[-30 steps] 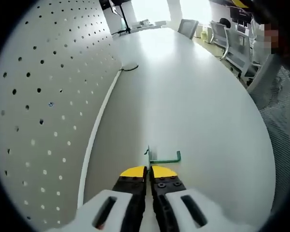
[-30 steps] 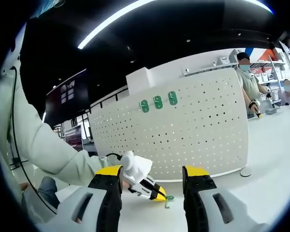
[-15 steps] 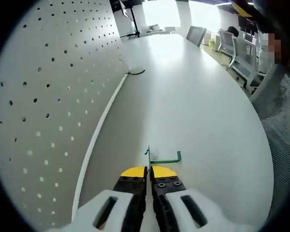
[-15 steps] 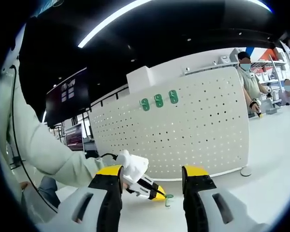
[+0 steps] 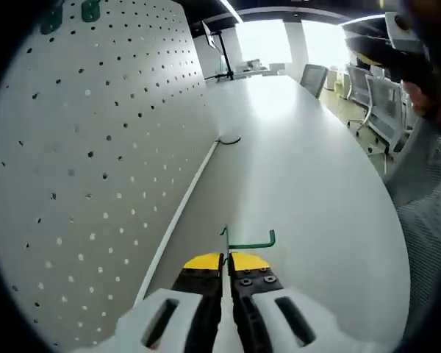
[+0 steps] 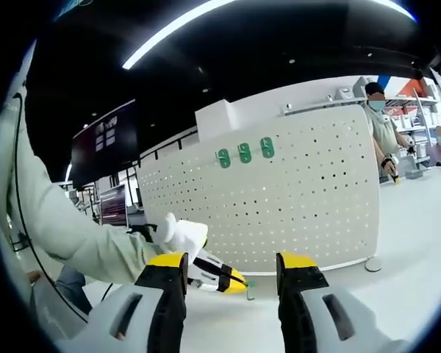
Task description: Insert the hook assembly into the mounting plate slot until the hook locks in place.
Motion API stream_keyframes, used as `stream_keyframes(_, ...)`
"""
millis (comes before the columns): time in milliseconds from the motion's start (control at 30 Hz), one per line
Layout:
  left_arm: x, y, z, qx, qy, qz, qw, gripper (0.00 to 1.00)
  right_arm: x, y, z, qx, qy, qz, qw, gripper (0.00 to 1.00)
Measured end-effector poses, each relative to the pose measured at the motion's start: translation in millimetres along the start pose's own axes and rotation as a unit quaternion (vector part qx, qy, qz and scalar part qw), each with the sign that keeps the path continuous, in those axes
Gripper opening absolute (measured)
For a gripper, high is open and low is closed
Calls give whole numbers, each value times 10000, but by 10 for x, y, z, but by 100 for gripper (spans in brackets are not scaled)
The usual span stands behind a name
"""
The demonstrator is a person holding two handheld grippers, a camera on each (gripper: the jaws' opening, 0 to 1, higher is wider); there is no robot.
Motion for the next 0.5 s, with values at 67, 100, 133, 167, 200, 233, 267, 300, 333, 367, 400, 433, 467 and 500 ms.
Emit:
stream_keyframes(67, 40, -18, -1, 30, -46, 47, 10000, 3, 2, -1, -3, 25, 0, 1, 10000, 46)
stream_keyframes(100, 64, -32, 0, 23, -88, 76, 9999, 3, 2, -1, -3, 36, 3, -3, 10000, 46)
stream_keyframes(133, 78, -40, -1, 17, -114, 89, 9999, 3, 3, -1, -3, 42, 3, -3, 10000, 46)
stream_keyframes(167, 101, -55, -2, 12, -152, 124, 9998, 3, 2, -2, -3, 48, 3, -1, 10000, 46)
stream_keyframes(200, 117, -65, -2, 15, -171, 143, 9998, 3, 3, -2, -3, 56, 5, -1, 10000, 46)
stream_keyframes(233, 140, -79, -3, 5, -201, 173, 9996, 3, 2, -2, -4, 78, 6, -6, 10000, 46)
stream_keyframes(267, 159, -92, -4, -5, -227, 198, 9995, 3, 0, -3, -7, 83, 1, -4, 10000, 46)
stream_keyframes(300, 180, -107, -3, -5, -244, 224, 9994, 3, -3, -1, -12, 88, -10, -9, 10000, 46)
stream_keyframes(333, 212, -131, -1, -12, -271, 269, 9993, 3, -4, 1, -14, 103, -16, -16, 9999, 46)
stream_keyframes(367, 232, -147, -2, -32, -297, 296, 9991, 3, -8, 2, -19, 119, -26, -22, 9999, 46)
stream_keyframes(400, 265, -172, -3, -39, -329, 342, 9989, 3, -9, 3, -21, 128, -30, -24, 9999, 46)
stream_keyframes(433, 286, -188, -4, -45, -347, 377, 9987, 3, -12, 4, -26, 153, -42, -31, 9999, 46)
stream_keyframes(467, 307, -202, -4, -47, -364, 400, 9985, 3, -13, 7, -30, 163, -49, -39, 9998, 46)
stream_keyframes(500, 338, -222, -6, -54, -401, 443, 9982, 3, -16, 12, -35, 183, -57, -56, 9998, 46)
Point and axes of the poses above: the point that each gripper's makers call its tool centre point, and the gripper's own axes: x roughly backward along the fingers, z roughly to its right, y roughly out of its underside, the point moved 5 cm from there along x, roughly backward along the fingers, and after that the axes turned 1 degree about -x, right-handed, at the moved point
